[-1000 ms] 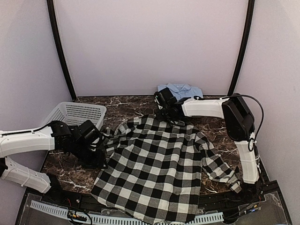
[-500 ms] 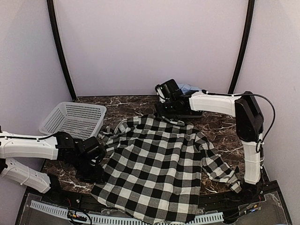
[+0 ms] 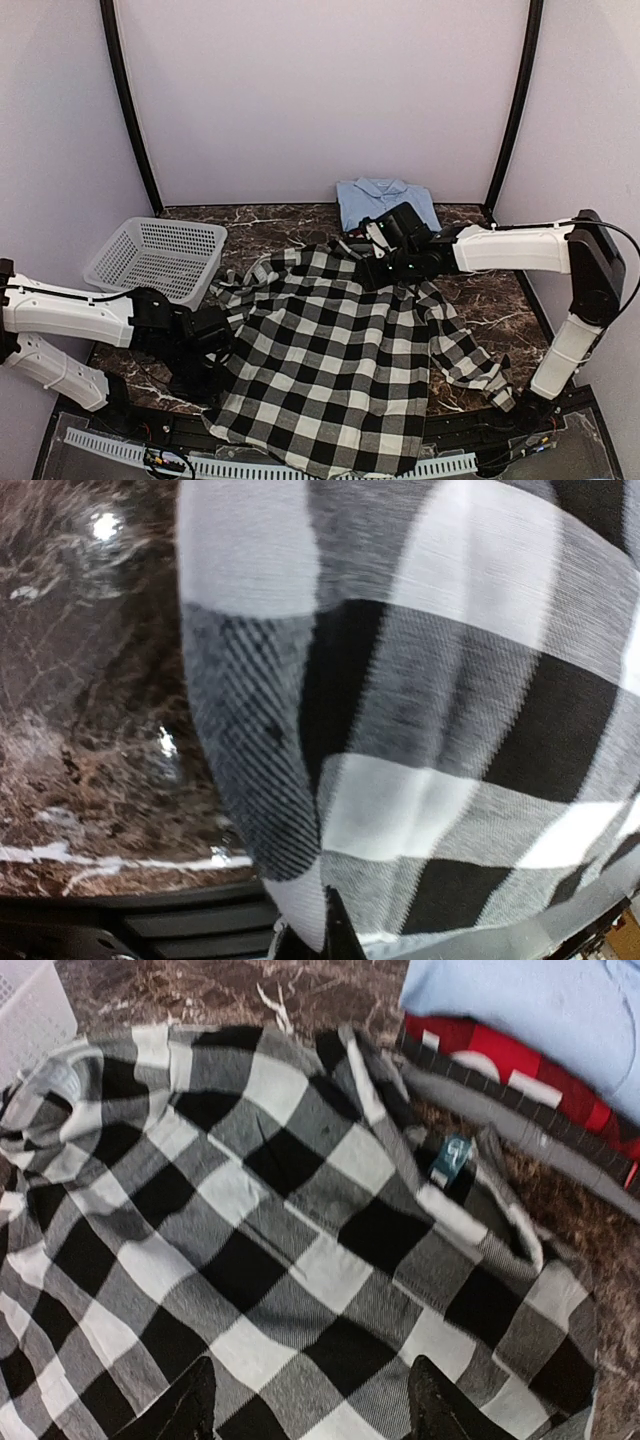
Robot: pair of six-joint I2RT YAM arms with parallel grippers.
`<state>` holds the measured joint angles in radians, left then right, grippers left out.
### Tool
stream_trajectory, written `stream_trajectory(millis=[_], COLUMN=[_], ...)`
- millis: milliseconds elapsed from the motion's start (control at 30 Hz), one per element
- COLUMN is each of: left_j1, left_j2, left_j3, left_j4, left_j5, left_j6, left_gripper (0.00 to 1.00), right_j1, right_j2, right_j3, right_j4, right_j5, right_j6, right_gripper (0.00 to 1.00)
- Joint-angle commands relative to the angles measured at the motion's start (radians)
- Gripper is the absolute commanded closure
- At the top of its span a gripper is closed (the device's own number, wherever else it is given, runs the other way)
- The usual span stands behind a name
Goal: Fold and stack the long sleeve shirts
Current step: Flatten out the crumpled shirt at the center of the board.
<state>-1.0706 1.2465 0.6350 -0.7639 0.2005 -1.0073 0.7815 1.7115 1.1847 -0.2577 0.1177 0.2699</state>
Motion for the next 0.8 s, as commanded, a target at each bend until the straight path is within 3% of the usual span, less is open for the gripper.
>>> stream_trajectory(millis=[0,233,467,767], left_j1=[-0.051,-0.069,-0.069,-0.073], left_j2=[-0.005,-0.045,-0.050,-0.028], left_j3=[0.115,0.146,0.115,0.100], left_j4=[-0.119,-0.282,-0.297,-0.265], left_j5=[0.056,0.093,0.134,0.233], left_j6=[-0.015,0.029,0.065,0.130], left_gripper=[1.00,1.00,1.00,1.00], right_j1=[0.047,0.095,0.129,0.134], right_j2=[-0.091,-0.172,-0.161,-0.258], right_j3=[-0.126,-0.325,-0.454,-0.550], right_j4=[0.028,0.032,0.010,-0.215], right_j5=[-0.063,-0.074,-0.050,0.007], right_j6=[0.094,0.183,0.261,0.396], right_gripper=[0.38,0.38,0.38,0.35])
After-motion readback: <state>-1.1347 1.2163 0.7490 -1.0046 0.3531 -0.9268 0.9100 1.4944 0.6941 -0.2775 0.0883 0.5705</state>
